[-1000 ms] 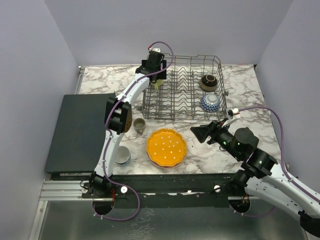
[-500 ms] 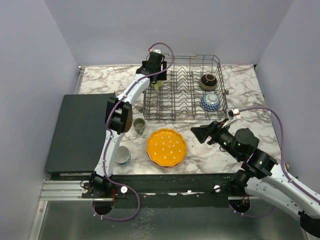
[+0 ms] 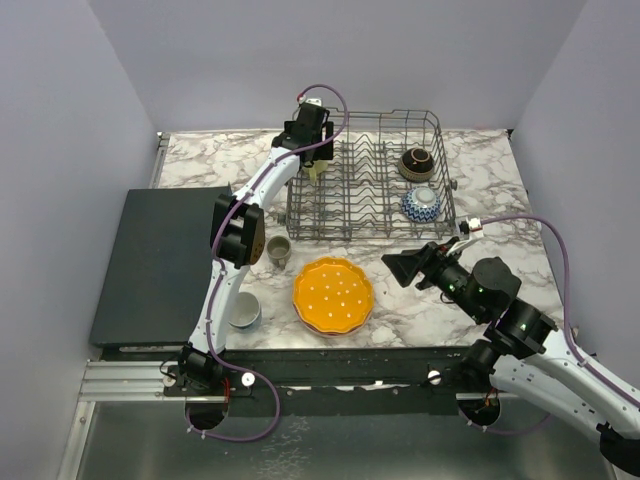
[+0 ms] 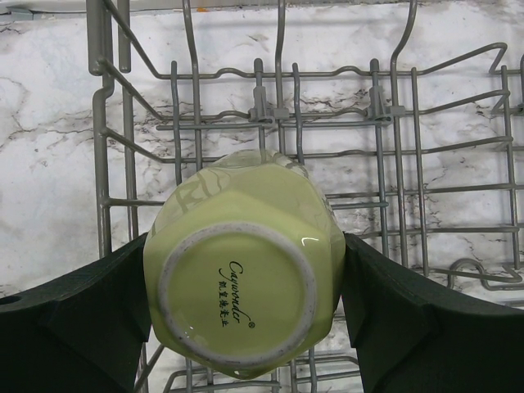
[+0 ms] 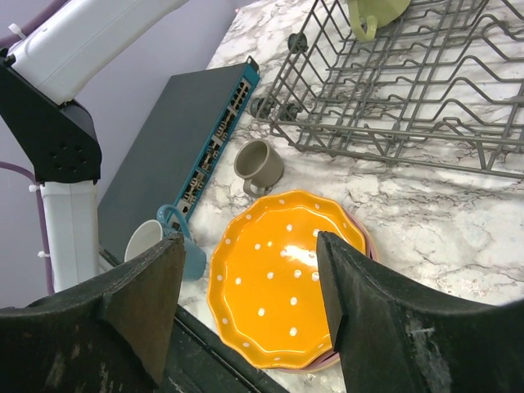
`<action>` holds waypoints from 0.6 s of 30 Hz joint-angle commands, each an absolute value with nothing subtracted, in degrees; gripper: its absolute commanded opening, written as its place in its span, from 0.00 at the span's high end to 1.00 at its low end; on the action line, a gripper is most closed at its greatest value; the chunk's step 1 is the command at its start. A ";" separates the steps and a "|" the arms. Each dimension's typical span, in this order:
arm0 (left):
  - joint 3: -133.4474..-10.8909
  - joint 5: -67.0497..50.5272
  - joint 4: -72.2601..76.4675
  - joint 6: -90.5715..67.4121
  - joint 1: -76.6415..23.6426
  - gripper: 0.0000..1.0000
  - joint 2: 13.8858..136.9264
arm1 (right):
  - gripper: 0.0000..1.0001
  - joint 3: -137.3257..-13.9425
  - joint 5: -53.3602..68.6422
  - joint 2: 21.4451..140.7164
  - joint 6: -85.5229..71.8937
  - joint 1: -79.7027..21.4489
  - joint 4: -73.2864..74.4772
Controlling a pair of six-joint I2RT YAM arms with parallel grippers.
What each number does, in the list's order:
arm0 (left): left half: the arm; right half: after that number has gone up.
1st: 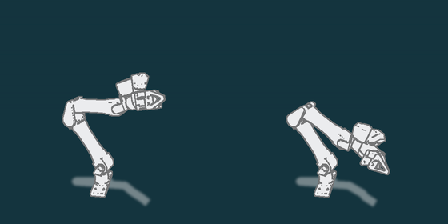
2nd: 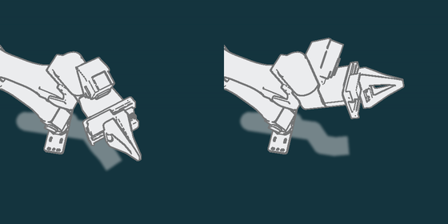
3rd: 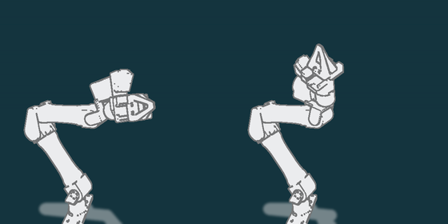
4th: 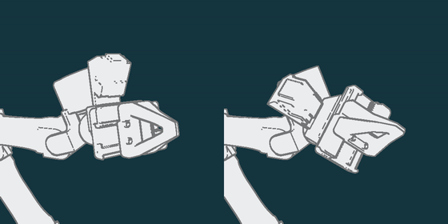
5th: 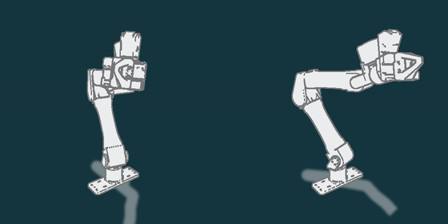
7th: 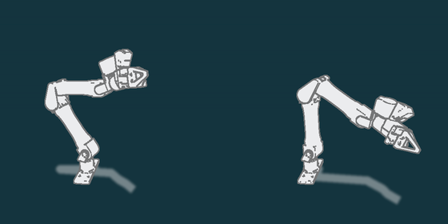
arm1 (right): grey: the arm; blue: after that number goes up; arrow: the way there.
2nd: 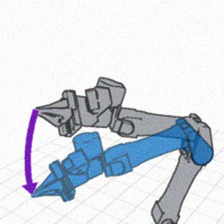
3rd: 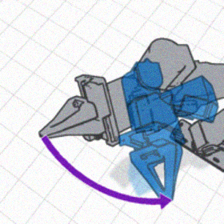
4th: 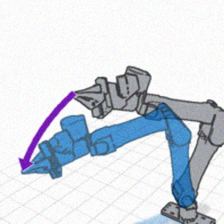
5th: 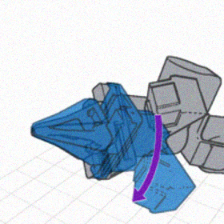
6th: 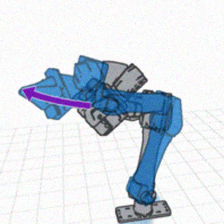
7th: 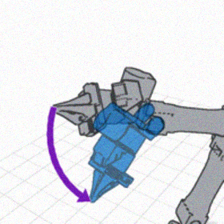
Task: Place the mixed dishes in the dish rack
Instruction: Turn the cup upside down in the dish rack.
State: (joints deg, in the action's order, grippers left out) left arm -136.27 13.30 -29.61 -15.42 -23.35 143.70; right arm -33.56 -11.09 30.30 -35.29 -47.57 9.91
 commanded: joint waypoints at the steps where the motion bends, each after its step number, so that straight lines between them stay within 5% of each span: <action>1: -139.52 13.54 -27.33 -15.39 -23.31 0.25 143.85 | 0.28 -32.98 -12.21 29.70 -34.76 -47.81 10.20; 18: -139.70 12.59 -27.27 -14.94 -23.72 0.06 143.85 | 0.25 -34.02 -12.30 29.86 -34.19 -47.81 10.80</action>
State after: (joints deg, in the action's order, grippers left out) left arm -136.66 13.23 -29.61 -15.33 -23.44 143.74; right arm -33.56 -11.09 30.30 -35.24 -47.57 9.93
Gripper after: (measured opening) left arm 0.926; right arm 0.747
